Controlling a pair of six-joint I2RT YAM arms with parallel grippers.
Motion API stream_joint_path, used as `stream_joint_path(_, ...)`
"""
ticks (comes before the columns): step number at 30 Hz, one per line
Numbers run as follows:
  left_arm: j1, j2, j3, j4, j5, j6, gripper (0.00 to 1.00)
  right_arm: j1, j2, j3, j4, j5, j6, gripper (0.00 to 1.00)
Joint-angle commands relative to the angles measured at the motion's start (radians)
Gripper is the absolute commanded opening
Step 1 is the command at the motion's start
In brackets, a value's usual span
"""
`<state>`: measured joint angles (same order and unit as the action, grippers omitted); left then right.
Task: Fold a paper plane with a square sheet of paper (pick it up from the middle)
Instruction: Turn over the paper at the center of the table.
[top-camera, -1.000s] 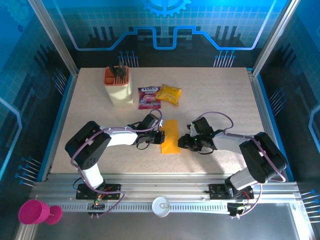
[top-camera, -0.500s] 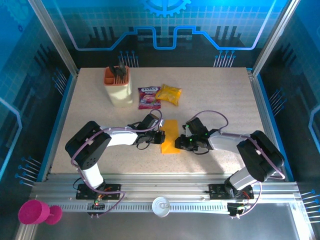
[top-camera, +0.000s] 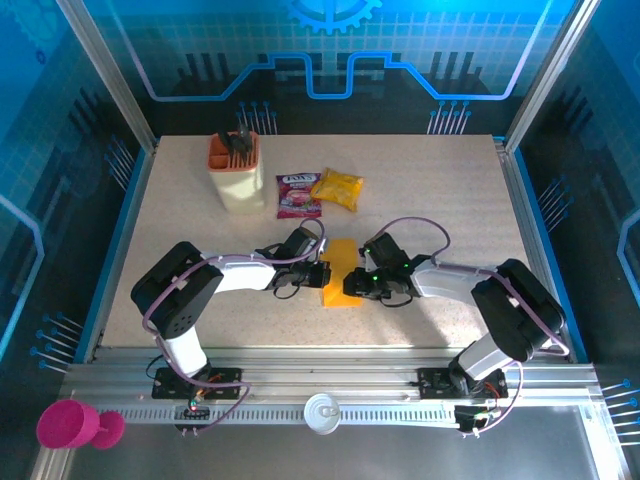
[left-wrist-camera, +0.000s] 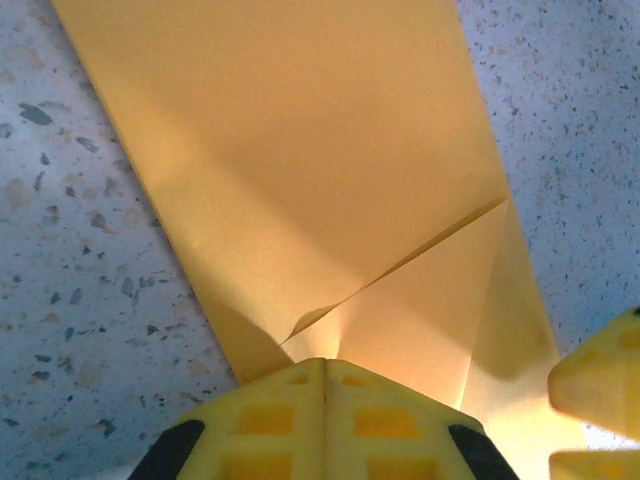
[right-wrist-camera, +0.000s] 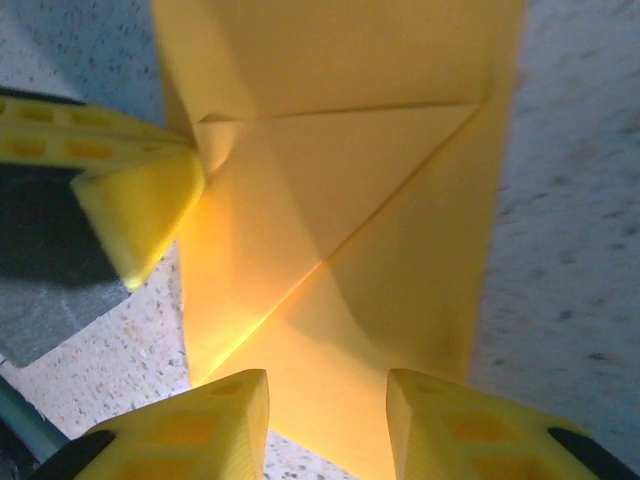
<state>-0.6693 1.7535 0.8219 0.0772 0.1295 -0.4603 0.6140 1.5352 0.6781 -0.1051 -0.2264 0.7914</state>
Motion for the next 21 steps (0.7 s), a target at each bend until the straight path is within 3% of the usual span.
stream_joint_path(1,0.008,0.02,-0.019,0.002,0.024,0.036,0.0,-0.043,-0.039,-0.025,-0.041,0.034,-0.015,0.38)
stream_joint_path(10,0.008,0.032,-0.015,0.011,0.032,0.032,0.0,-0.052,0.02,-0.012,-0.012,0.005,-0.026,0.38)
stream_joint_path(21,0.008,0.036,-0.017,0.015,0.033,0.031,0.0,0.055,0.077,0.045,0.007,0.014,0.006,0.36)
